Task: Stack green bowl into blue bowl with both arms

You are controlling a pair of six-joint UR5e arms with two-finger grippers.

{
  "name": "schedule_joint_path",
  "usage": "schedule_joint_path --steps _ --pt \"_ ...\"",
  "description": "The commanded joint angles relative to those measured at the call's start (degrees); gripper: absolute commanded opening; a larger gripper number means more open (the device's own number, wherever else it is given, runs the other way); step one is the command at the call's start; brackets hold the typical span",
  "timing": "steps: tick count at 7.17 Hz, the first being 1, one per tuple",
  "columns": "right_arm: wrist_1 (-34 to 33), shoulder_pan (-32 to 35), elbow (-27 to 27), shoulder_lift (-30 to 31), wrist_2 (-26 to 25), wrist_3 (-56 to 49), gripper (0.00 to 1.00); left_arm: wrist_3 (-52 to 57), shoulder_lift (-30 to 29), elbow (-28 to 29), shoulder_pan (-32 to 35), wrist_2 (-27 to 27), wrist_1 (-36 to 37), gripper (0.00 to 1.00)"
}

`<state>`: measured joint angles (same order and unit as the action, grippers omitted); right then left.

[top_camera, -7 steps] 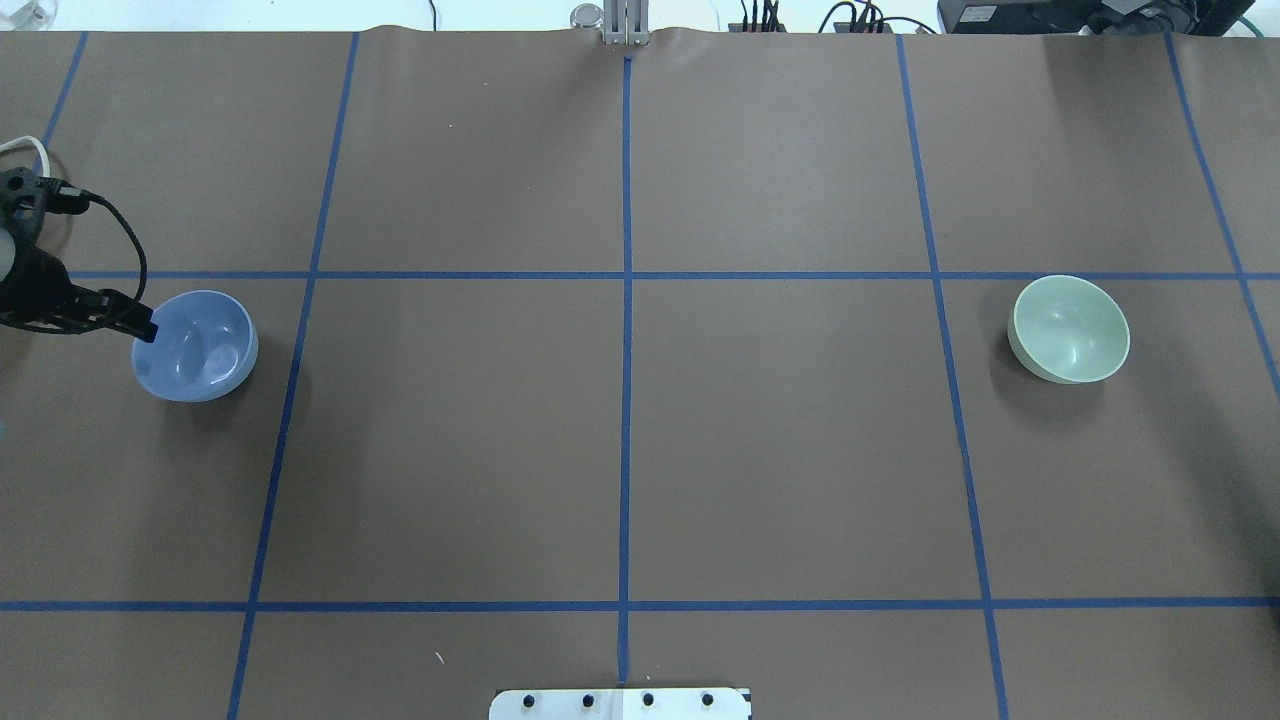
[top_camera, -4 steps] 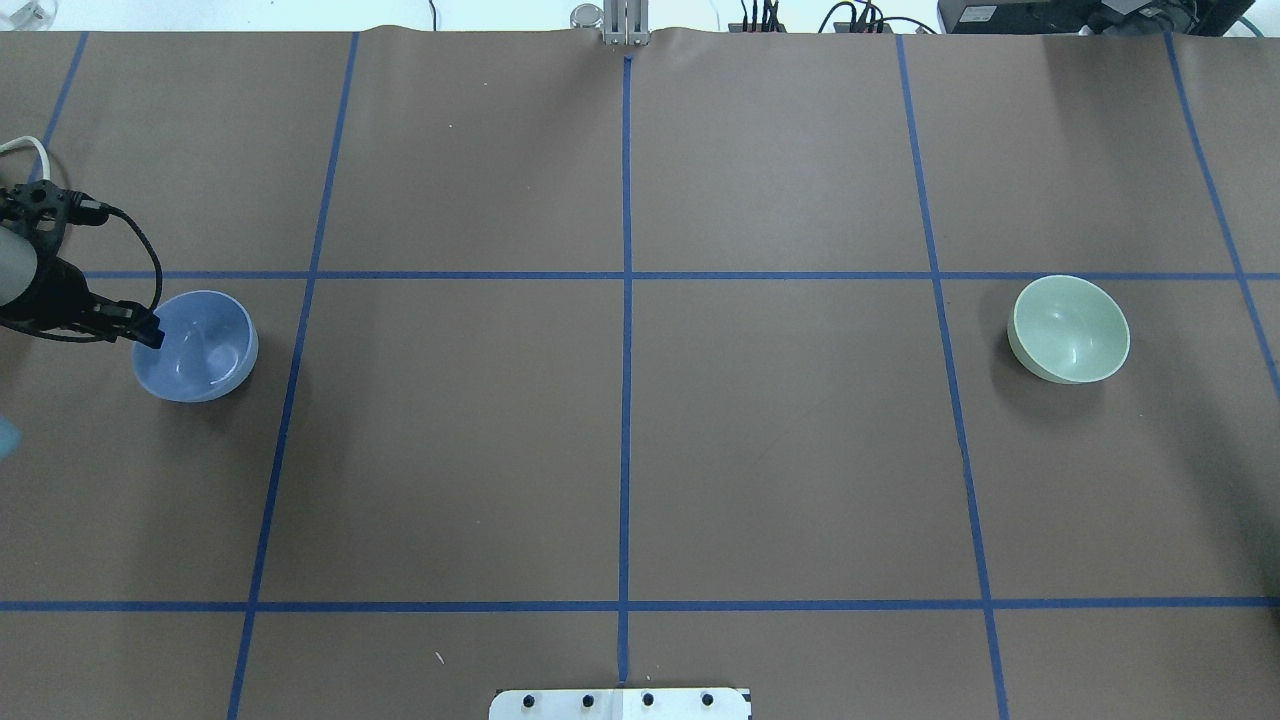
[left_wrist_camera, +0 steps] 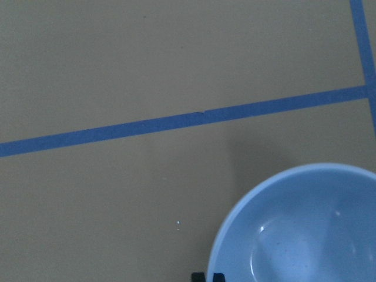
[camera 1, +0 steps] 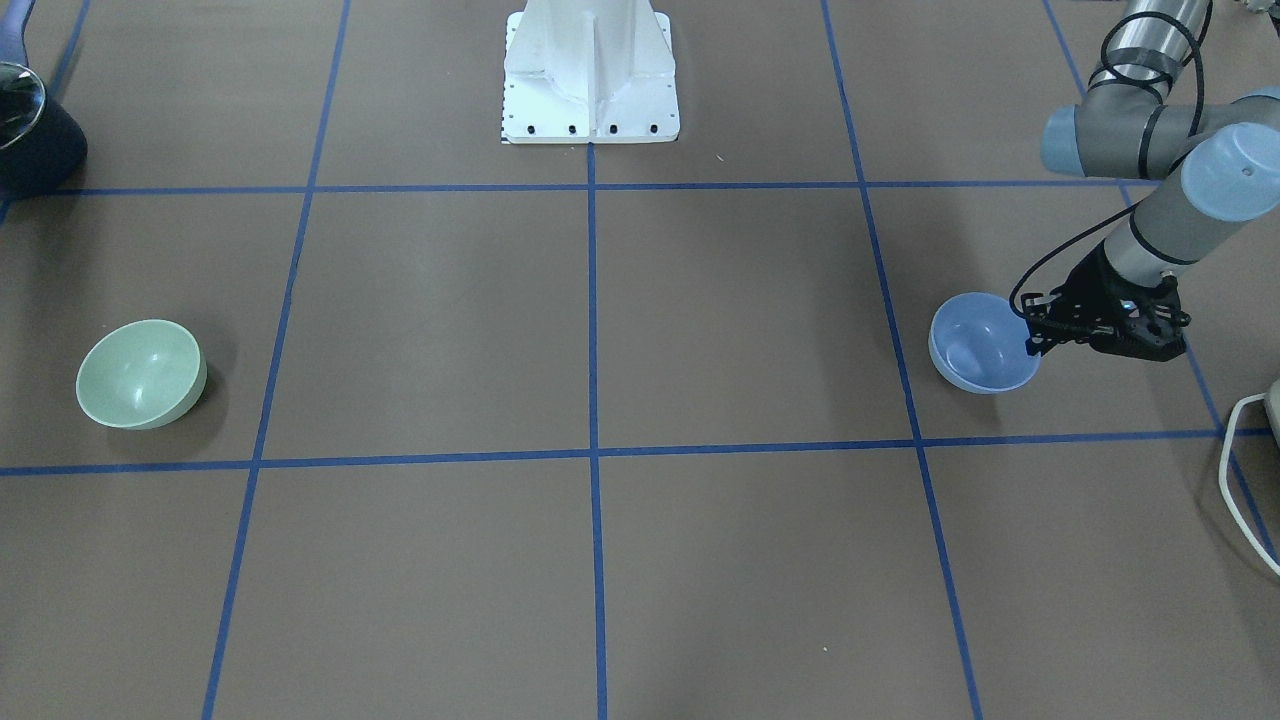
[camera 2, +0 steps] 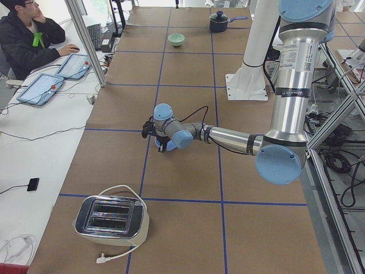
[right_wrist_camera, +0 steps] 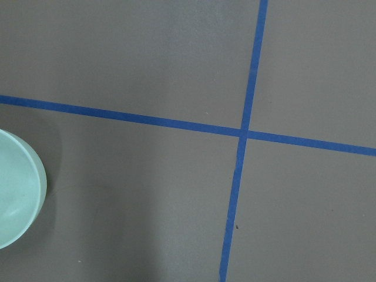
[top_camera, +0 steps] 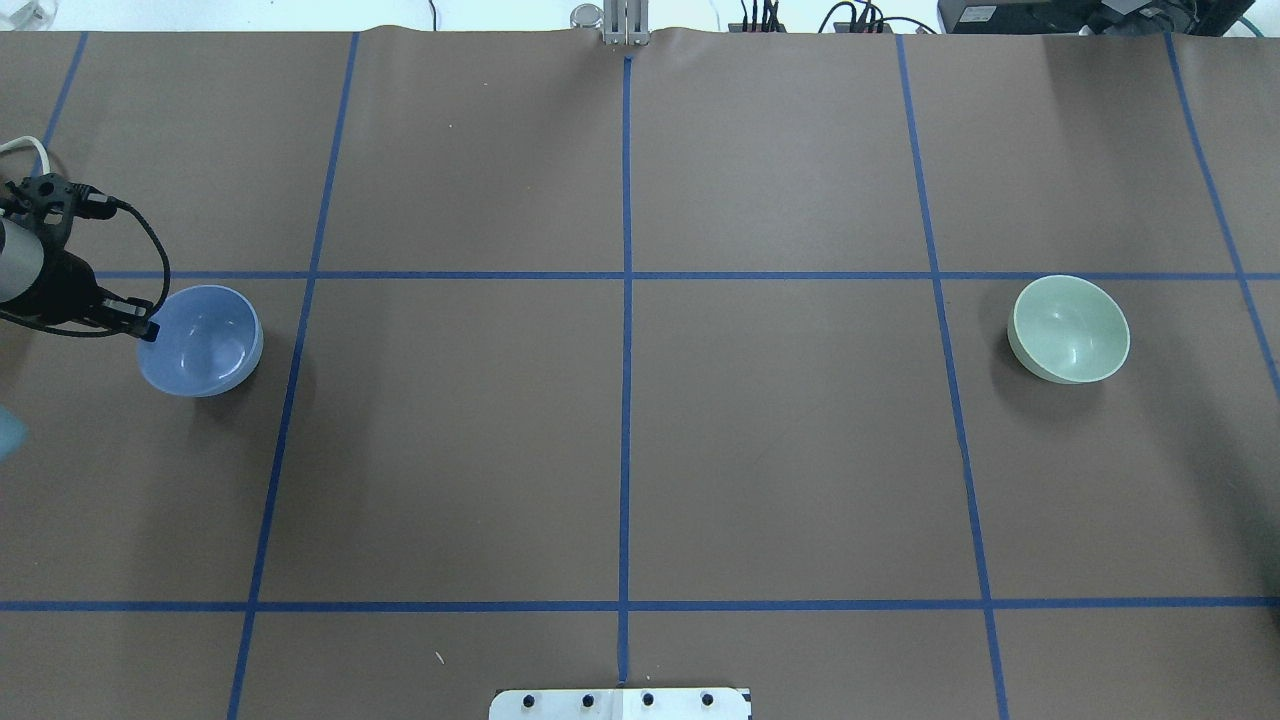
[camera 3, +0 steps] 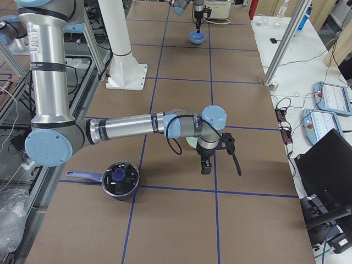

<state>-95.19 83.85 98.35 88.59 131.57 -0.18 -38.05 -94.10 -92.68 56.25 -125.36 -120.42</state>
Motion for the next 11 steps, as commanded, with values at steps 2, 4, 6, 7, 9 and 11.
schedule_joint_path --steps 2,4,6,7,9,11 --pt "0.0 0.0 0.0 0.0 0.0 0.0 1.00 -6.3 -1.4 -4.8 0.0 -3.5 1.1 0.00" --pt "0.0 0.0 0.0 0.0 0.0 0.0 1.00 -18.7 -12.5 -4.9 -2.5 -3.1 7.8 0.00" --pt "0.0 0.0 0.1 0.0 0.3 0.0 1.00 -27.1 -24.2 -4.3 -12.2 5.2 17.1 0.00" --pt "0.0 0.0 0.0 0.0 0.4 0.0 1.00 -31.3 -29.0 -2.6 -16.9 8.8 18.4 0.00" --pt "0.0 0.0 0.1 0.0 0.4 0.0 1.00 -37.1 -39.3 6.0 -21.8 13.1 18.3 0.00" --pt "0.0 0.0 0.1 0.0 0.5 0.0 1.00 -37.1 -40.3 7.1 -24.3 15.9 18.1 0.00"
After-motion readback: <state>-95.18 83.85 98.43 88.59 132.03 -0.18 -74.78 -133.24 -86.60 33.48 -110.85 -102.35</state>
